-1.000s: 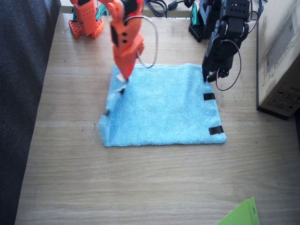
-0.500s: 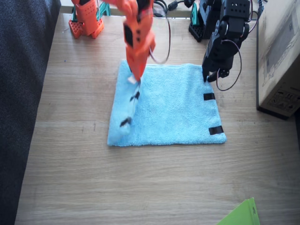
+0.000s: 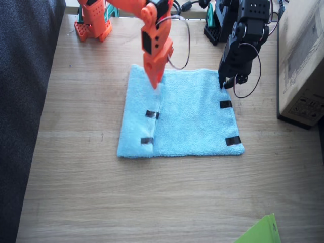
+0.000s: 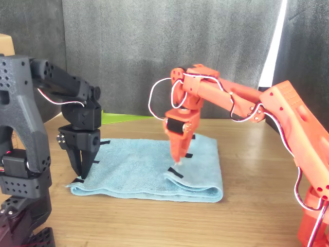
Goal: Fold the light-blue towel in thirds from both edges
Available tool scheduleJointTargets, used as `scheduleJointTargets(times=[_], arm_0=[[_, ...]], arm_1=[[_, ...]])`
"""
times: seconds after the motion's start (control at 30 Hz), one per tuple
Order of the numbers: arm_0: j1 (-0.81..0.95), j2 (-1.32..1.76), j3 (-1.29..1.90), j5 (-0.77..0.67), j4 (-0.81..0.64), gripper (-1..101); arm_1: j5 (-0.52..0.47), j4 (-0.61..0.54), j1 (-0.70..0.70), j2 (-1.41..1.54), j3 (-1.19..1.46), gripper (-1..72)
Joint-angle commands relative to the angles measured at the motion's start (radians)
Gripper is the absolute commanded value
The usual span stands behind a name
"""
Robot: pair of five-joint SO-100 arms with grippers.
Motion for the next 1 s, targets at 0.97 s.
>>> scheduleJointTargets(times=[0.97], arm_0=[[-0.051,0.189,-0.333,0.040,0.268,0]], arm_1=[[0.035,0.008,-0.417,0.359,0.333,19.4]])
